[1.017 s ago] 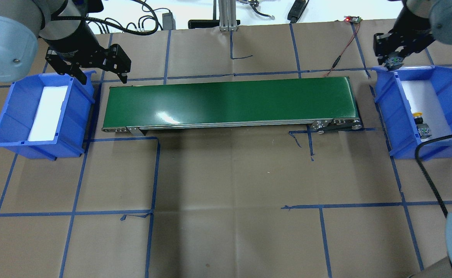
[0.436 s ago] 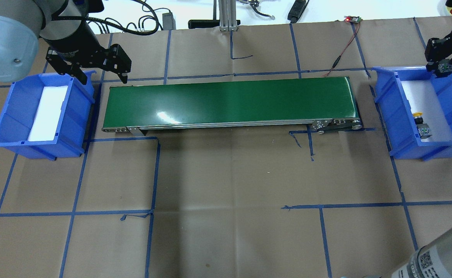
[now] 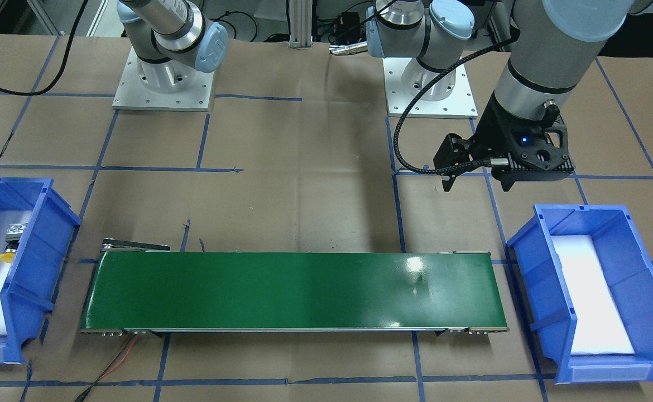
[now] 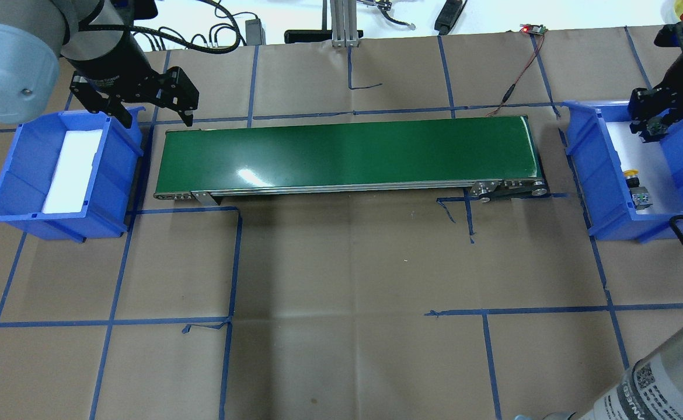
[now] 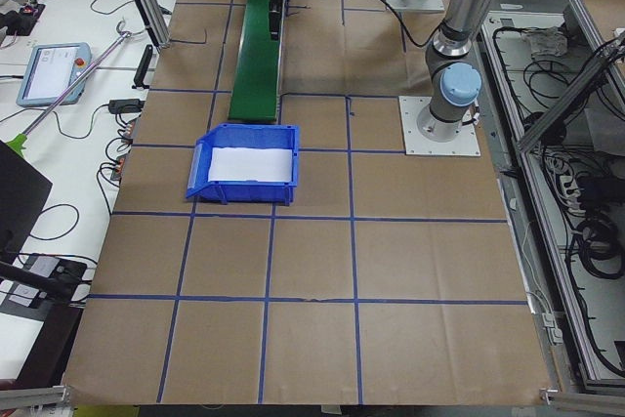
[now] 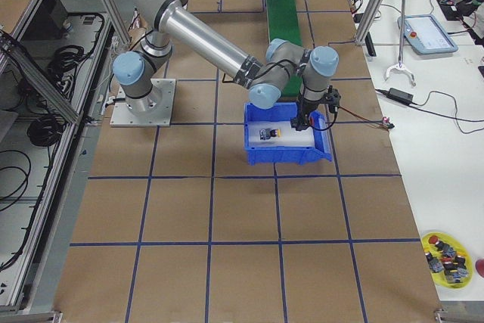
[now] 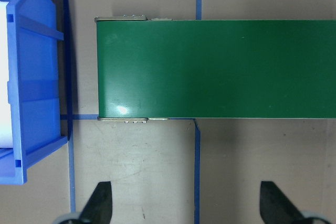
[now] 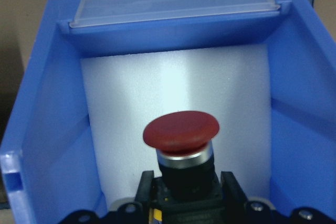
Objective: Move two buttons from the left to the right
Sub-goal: 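Carry the red button into the bin and set it beside the yellow one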
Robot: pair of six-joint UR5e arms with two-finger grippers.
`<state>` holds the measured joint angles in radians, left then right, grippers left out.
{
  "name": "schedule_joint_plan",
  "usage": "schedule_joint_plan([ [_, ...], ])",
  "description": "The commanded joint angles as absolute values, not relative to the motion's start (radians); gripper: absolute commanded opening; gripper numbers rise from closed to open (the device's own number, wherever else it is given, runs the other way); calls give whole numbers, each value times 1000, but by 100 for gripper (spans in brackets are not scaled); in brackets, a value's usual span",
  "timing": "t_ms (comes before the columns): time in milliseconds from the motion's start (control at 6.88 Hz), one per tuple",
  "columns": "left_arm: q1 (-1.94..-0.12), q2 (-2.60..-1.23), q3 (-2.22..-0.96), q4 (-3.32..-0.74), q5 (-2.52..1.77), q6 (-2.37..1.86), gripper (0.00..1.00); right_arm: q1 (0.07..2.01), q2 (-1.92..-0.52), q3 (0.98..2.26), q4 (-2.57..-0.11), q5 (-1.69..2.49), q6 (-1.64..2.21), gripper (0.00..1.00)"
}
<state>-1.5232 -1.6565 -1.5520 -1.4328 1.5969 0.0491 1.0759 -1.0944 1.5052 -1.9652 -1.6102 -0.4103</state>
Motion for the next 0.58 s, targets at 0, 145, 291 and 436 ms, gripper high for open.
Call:
schedule_joint_plan([
  [0,-1523,-1658,-1549,-1433,1597,49,100,1075,-1066,1568,-2026,-1611,-413,3],
  [145,-1523,-1663,-1546,-1433,1598,49,100,1075,-1048,1569,-2026,-1611,-414,4],
  [291,-1523,-1663,-1546,-1433,1598,49,100,1075,-1040,1569,-2025,-1614,-416,6],
  [436,-1523,-1661,-1545,-1433,1600,49,100,1075,-1040,1568,-2029,-1611,-419,42],
])
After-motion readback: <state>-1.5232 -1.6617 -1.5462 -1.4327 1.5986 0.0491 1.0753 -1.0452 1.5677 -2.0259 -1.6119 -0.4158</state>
